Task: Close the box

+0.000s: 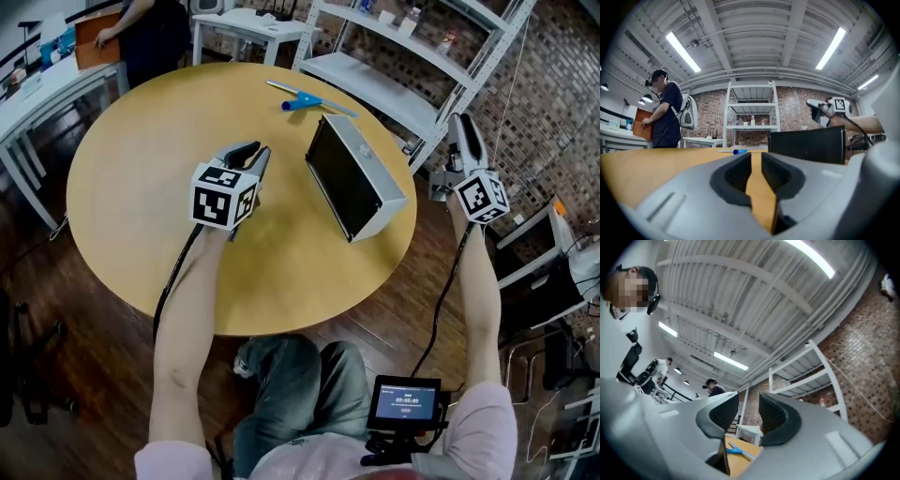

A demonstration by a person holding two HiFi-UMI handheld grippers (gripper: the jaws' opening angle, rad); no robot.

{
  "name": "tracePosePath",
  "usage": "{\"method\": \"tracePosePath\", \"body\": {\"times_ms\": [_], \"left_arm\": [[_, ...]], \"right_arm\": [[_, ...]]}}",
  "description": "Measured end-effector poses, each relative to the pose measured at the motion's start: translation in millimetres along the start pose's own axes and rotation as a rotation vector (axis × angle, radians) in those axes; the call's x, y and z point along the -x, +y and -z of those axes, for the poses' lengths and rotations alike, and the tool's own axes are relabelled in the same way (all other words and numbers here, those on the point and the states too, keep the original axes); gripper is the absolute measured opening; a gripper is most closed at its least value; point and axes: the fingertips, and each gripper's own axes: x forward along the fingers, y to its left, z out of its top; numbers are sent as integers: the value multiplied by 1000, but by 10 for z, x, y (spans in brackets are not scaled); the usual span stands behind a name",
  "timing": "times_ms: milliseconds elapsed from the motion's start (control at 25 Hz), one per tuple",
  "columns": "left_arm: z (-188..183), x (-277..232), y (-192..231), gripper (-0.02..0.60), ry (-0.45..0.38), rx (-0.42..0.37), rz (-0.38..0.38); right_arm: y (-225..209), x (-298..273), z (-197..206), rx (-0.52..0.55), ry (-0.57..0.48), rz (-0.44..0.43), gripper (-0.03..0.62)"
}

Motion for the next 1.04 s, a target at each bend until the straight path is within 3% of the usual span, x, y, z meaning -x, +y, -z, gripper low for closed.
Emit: {"method": "tracePosePath", "body": {"times_ms": [120, 200, 440, 840, 1040], "left_arm": [[-5, 11, 44, 69, -5, 2, -24], [-4, 25, 28, 69, -11, 6, -31], [-142, 100, 146, 67, -108, -19, -119], [-63, 116, 398, 66, -133, -22, -143], [47, 166, 492, 63, -166, -17, -140]], "right_arm": [[-288, 345, 925, -46, 83, 138, 93], [-287, 440, 1344, -32, 130, 170, 61], [148, 233, 1427, 48, 81, 88, 37], [271, 21, 1683, 28, 136, 70, 5], [432, -97, 1710, 49, 94, 33, 5]]}}
